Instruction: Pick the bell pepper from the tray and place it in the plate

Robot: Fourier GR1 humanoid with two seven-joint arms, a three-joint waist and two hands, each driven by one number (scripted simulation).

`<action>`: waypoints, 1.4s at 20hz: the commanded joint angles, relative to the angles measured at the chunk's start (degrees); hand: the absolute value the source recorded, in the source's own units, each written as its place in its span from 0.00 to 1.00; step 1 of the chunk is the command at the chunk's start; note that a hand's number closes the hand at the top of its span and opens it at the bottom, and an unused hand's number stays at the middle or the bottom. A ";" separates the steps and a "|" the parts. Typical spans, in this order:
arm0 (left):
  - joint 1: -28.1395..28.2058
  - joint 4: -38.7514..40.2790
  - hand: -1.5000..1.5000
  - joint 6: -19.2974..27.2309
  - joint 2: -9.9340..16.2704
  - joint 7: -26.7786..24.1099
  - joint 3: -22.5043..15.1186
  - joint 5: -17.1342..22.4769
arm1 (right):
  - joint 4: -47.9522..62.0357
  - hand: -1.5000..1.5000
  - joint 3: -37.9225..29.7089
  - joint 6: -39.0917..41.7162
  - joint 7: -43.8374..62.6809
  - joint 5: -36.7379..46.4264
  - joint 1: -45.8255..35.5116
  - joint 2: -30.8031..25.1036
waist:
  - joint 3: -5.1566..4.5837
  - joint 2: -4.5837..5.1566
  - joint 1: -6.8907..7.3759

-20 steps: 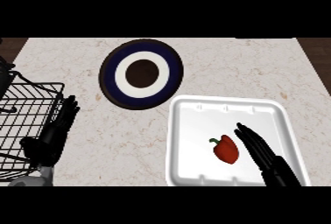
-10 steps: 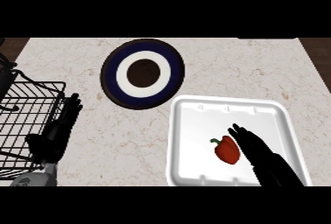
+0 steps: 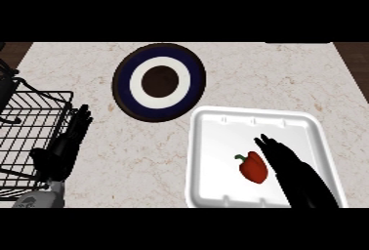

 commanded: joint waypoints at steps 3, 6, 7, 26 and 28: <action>1.14 2.47 0.50 -1.30 -1.04 -3.41 2.08 -1.68 | 8.35 0.00 -1.32 5.22 -0.80 2.65 -4.78 6.50 | 0.01 0.02 0.09; 3.60 -5.76 0.50 -2.55 -0.06 1.87 2.75 -1.21 | 8.08 0.00 -4.64 4.96 -5.06 3.61 -1.65 5.83 | 0.03 -0.04 0.09; 1.03 -2.70 0.50 0.95 -2.97 2.29 0.32 -4.00 | 16.48 0.00 -4.08 1.99 -8.66 4.46 -4.20 7.94 | 0.04 0.03 0.14; 1.76 -2.66 0.50 -2.52 -5.09 1.29 4.31 -6.29 | 31.99 1.00 -5.42 -0.27 -20.39 14.92 -5.92 18.35 | 0.05 0.03 0.25; -0.16 -1.97 0.50 -4.79 -2.84 2.02 6.68 -5.02 | 29.60 1.00 -7.08 0.81 -21.90 14.82 -5.27 16.71 | 0.03 0.00 0.03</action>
